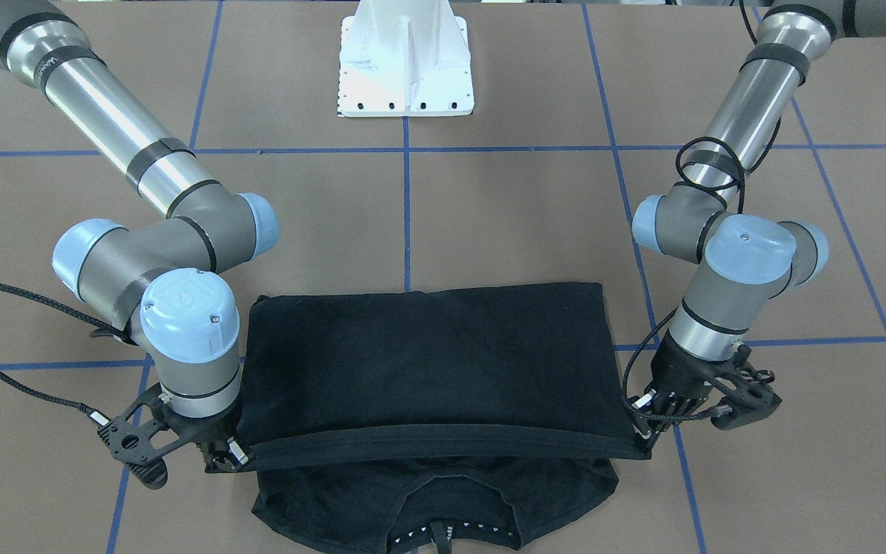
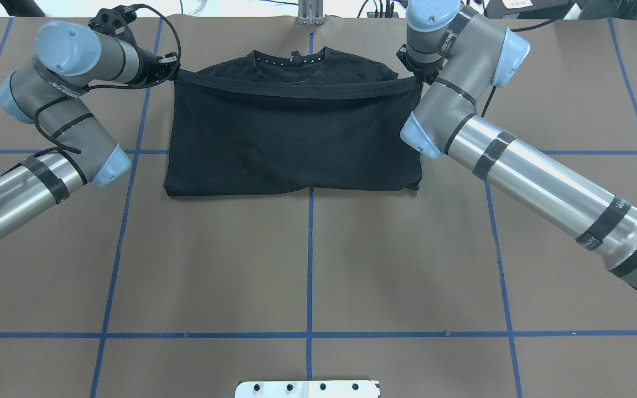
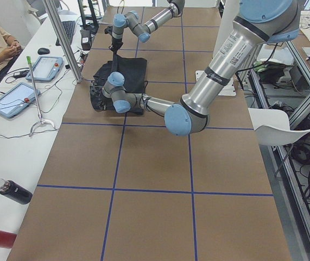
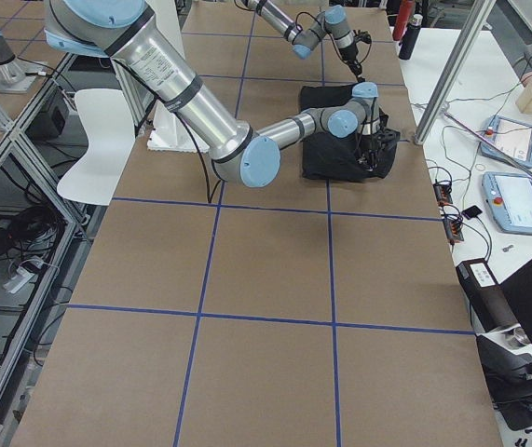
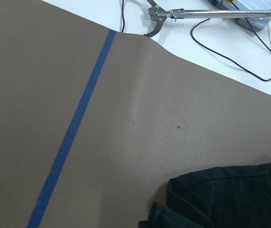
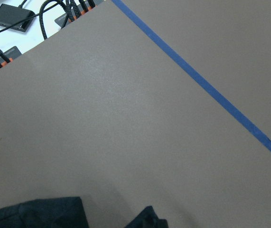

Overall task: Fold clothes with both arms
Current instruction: 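Move the right gripper down to the folded shirt's side edge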

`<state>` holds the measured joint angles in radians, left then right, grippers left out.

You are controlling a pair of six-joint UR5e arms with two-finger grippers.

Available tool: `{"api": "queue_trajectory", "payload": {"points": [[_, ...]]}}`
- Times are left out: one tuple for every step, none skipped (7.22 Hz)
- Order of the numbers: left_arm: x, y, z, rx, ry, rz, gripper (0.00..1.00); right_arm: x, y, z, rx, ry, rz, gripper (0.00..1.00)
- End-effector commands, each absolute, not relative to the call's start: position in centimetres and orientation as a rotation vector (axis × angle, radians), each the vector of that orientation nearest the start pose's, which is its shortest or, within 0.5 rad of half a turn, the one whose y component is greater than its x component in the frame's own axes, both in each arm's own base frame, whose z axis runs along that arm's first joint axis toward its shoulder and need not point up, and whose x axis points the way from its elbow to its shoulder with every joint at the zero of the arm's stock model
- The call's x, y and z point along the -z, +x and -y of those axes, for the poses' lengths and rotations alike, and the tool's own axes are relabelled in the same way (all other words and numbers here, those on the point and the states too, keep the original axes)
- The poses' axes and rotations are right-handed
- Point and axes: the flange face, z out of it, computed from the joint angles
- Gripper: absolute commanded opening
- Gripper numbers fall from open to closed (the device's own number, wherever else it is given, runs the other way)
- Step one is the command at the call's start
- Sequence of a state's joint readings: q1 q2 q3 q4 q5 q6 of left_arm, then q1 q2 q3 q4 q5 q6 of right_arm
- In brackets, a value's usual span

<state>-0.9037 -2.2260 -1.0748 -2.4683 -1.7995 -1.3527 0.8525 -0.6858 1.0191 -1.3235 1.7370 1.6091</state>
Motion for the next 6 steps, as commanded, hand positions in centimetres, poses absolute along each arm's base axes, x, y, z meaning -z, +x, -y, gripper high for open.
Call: {"api": "queue_trajectory", "payload": {"points": [[-40.4, 39.6, 68.4, 0.511, 0.399, -0.995, 0.25, -33.3, -46.8, 70.6, -0.814, 0.1, 0.605, 0.0], [-40.5, 39.6, 68.4, 0.512, 0.399, -0.993, 0.33, -33.2, -46.8, 70.7, -0.814, 0.1, 0.607, 0.19], [-40.5, 39.5, 68.4, 0.512, 0.399, -0.993, 0.36, -31.6, -46.9, 70.9, -0.814, 0.114, 0.623, 0.98], [-40.2, 39.4, 68.4, 0.512, 0.403, -0.998, 0.36, -30.8, -46.8, 71.1, -0.824, 0.115, 0.634, 0.99], [-40.0, 39.3, 68.4, 0.51, 0.407, -1.003, 0.36, -29.1, -46.2, 70.7, -0.827, 0.118, 0.674, 0.99], [-38.8, 39.1, 68.2, 0.509, 0.419, -1.022, 0.36, -28.2, -44.8, 67.9, -0.829, 0.07, 0.754, 0.99]]}}
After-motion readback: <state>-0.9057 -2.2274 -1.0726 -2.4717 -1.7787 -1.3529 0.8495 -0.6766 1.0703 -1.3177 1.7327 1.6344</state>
